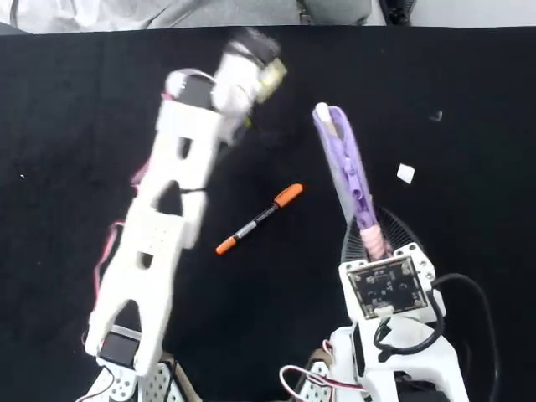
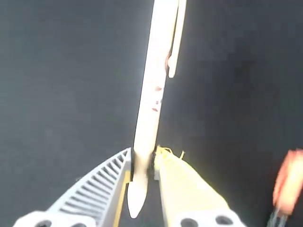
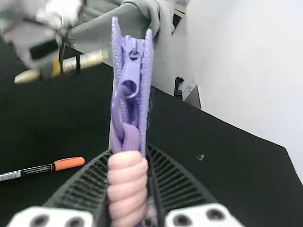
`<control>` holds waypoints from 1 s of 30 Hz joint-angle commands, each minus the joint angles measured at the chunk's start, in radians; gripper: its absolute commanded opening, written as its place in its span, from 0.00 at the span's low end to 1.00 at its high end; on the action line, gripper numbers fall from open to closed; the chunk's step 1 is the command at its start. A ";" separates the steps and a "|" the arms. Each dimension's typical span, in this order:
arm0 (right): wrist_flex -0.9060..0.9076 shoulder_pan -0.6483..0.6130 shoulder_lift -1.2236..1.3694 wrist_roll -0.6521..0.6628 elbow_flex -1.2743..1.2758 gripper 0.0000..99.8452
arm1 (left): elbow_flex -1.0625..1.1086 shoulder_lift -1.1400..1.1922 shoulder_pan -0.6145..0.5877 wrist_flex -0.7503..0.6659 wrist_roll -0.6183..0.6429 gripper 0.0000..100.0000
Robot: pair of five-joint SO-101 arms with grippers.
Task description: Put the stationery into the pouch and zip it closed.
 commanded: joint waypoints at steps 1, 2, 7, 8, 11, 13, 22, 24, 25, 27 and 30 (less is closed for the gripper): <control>-0.006 -0.032 -0.084 -0.009 -0.044 0.01 | -0.051 -0.186 -0.105 -0.044 0.296 0.05; -0.006 -0.040 -0.084 -0.009 -0.042 0.01 | -0.051 -0.212 -0.127 -0.046 0.367 0.05; -0.006 -0.118 -0.084 -0.005 -0.041 0.01 | -0.051 -0.328 -0.245 -0.012 0.698 0.02; -0.006 -0.143 -0.084 -0.003 -0.041 0.01 | -0.051 -0.354 -0.274 0.005 0.775 0.03; -0.008 -0.218 -0.082 -0.002 -0.041 0.01 | -0.051 -0.433 -0.352 0.066 0.928 0.03; -0.020 -0.270 -0.082 -0.002 -0.031 0.01 | -0.048 -0.474 -0.375 0.081 0.951 0.03; -0.178 -0.333 -0.082 -0.009 0.116 0.01 | -0.048 -0.603 -0.328 0.083 0.953 0.03; -0.186 -0.334 -0.082 -0.011 0.122 0.01 | -0.047 -0.661 -0.298 0.084 0.951 0.03; -0.184 -0.334 -0.082 -0.011 0.122 0.01 | -0.047 -0.687 -0.289 0.084 0.951 0.03; -0.180 -0.334 -0.082 -0.011 0.122 0.01 | -0.047 -0.738 -0.280 0.086 0.951 0.03; -0.178 -0.334 -0.084 -0.011 0.122 0.01 | -0.045 -0.812 -0.277 0.086 0.887 0.03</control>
